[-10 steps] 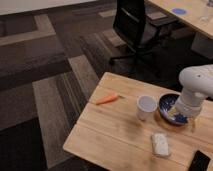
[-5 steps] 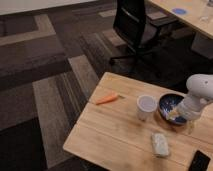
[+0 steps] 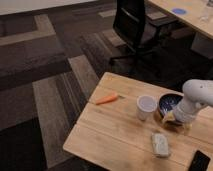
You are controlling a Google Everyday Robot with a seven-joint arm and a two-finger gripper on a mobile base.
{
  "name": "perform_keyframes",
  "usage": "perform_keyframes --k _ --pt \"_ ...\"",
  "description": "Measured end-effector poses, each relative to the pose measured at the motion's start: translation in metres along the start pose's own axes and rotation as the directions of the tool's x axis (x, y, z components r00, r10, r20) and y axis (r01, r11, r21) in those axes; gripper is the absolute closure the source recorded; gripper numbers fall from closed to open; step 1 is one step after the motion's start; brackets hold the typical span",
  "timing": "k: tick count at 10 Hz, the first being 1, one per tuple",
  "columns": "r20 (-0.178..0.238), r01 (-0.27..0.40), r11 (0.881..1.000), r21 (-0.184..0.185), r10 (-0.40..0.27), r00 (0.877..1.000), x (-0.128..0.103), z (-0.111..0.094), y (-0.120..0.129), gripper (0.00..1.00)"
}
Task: Push the ceramic bowl across the table
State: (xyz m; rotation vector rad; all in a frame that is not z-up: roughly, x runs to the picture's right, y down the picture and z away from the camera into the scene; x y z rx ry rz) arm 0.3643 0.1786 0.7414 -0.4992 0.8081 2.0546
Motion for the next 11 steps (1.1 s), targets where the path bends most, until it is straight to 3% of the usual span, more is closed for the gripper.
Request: perform_keyframes --k 2,4,5,6,7,9,11 --pt "0.024 0.021 0.999 0.027 -0.022 0.999 -0.021 0.002 -0.001 0.35" --pt "0.075 0.018 0.995 0.095 -0.025 0.997 -0.065 0.007 -0.01 0.35" --pt "0.162 -0.016 0.993 0.116 -0.003 0.987 -0.112 -0.015 -0.012 0.35" --pt "0.211 -0.032 0.992 0.119 0.007 0.978 -0.133 -0.035 -0.012 0.35" --pt "0.297 -0.062 0.99 0.129 0.021 0.955 -0.164 -0.077 -0.012 0.35" --pt "0.412 -0.103 0.983 0.149 0.033 0.911 -0.195 -0.147 -0.008 0.35" --pt "0.44 -0.118 0.979 0.167 0.033 0.897 -0.198 -0.169 -0.01 0.35"
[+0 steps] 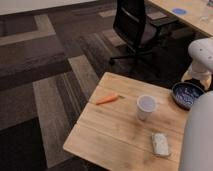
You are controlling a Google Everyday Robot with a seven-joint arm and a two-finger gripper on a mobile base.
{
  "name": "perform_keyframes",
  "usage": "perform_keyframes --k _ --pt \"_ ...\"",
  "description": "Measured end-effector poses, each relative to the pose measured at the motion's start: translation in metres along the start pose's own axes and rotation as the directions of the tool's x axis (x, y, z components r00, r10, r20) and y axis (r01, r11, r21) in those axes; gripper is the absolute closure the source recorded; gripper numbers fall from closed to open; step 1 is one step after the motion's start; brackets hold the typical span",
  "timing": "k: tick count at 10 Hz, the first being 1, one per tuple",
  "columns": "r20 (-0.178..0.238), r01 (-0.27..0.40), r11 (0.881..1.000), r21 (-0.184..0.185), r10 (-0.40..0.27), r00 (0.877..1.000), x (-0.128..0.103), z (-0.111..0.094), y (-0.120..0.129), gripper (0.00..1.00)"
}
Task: Push the ceramic bowl across the table
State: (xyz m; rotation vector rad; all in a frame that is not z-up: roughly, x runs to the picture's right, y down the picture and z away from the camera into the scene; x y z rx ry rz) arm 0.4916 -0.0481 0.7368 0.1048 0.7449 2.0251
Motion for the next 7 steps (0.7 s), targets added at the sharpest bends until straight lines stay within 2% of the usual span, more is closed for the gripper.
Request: perform_keyframes --k 2,3,4,5,6,7 --pt "0.025 0.0 1.0 0.022 0.0 1.0 -0.006 -0.022 -0.002 0.35" --pt "-0.004 0.001 1.0 0.016 -0.001 1.0 0.007 -0.017 -0.001 0.35" --pt "-0.078 -0.002 1.0 -0.008 0.001 0.997 0.038 -0.005 0.001 0.35" --pt "-0.203 -0.014 0.999 -0.051 0.004 0.979 0.092 0.016 0.006 0.35" --pt "-0.273 -0.033 0.996 -0.078 0.011 0.962 0.119 0.028 0.005 0.35" --pt "-0.313 -0.05 0.994 -0.096 0.017 0.95 0.131 0.039 -0.002 0.35"
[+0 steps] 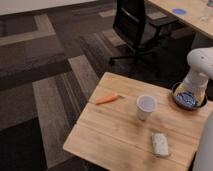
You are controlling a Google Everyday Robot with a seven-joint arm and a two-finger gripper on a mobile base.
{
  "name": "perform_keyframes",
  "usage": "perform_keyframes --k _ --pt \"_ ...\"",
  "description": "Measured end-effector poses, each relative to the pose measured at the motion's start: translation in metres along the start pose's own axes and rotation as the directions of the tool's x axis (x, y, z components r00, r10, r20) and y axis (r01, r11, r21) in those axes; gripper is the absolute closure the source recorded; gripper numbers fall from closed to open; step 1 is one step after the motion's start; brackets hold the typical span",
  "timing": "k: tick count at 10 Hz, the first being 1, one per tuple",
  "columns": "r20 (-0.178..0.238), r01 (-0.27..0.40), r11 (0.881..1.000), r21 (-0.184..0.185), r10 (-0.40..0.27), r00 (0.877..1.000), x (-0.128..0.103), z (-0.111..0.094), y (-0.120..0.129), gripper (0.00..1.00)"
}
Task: Push the ceramic bowl across the table
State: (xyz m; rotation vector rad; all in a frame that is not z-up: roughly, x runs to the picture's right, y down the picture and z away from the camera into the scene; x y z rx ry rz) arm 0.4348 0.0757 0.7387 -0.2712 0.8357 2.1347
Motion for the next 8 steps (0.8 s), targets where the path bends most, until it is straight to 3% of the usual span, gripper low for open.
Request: perform_keyframes --k 4,8 --pt "-0.074 -0.027 0.999 -0.022 0.025 0.997 0.001 0.03 -0.022 0.35" --pt "-0.121 -0.005 0.999 -0.047 -0.001 0.993 0.003 0.051 -0.018 0.35"
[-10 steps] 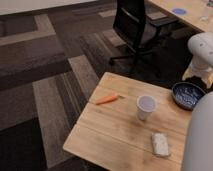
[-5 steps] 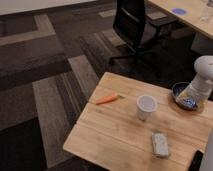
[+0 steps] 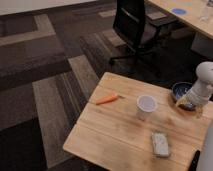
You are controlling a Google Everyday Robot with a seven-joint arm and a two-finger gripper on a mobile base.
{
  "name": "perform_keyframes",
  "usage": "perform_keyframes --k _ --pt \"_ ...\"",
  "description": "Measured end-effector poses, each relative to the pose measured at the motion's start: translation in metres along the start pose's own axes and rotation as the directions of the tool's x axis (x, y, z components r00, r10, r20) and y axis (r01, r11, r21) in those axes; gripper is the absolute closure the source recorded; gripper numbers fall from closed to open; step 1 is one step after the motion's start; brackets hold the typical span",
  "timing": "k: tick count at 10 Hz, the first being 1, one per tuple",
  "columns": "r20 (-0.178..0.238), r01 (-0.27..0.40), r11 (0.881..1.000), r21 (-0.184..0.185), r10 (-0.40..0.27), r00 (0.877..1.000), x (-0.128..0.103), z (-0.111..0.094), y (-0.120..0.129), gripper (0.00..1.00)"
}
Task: Push the ceramic bowl across the table
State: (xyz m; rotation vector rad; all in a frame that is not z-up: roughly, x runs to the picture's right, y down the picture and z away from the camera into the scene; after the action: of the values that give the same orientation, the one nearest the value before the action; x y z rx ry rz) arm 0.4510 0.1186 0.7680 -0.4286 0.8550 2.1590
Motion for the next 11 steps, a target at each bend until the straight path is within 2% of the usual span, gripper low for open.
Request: perform_keyframes --k 3,6,7,9,10,11 --pt "-0.038 0.011 1.0 -0.004 -0.011 0.999 -0.013 0.023 -0.001 0.35" --pt "-0.023 0.041 0.999 0.008 -0.041 0.999 -0.044 0.026 0.004 0.35" --pt "0.021 0.047 0.999 0.024 -0.047 0.999 -0.077 0.017 0.011 0.35" --pt "0.117 0.027 0.999 0.046 -0.032 0.993 -0.121 -0.013 0.018 0.35" --pt "0.142 0.025 0.998 0.051 -0.032 0.989 -0.128 -0.024 0.02 0.35" --pt "0.186 0.022 0.998 0.061 -0.033 0.982 -0.136 -0.051 0.024 0.35"
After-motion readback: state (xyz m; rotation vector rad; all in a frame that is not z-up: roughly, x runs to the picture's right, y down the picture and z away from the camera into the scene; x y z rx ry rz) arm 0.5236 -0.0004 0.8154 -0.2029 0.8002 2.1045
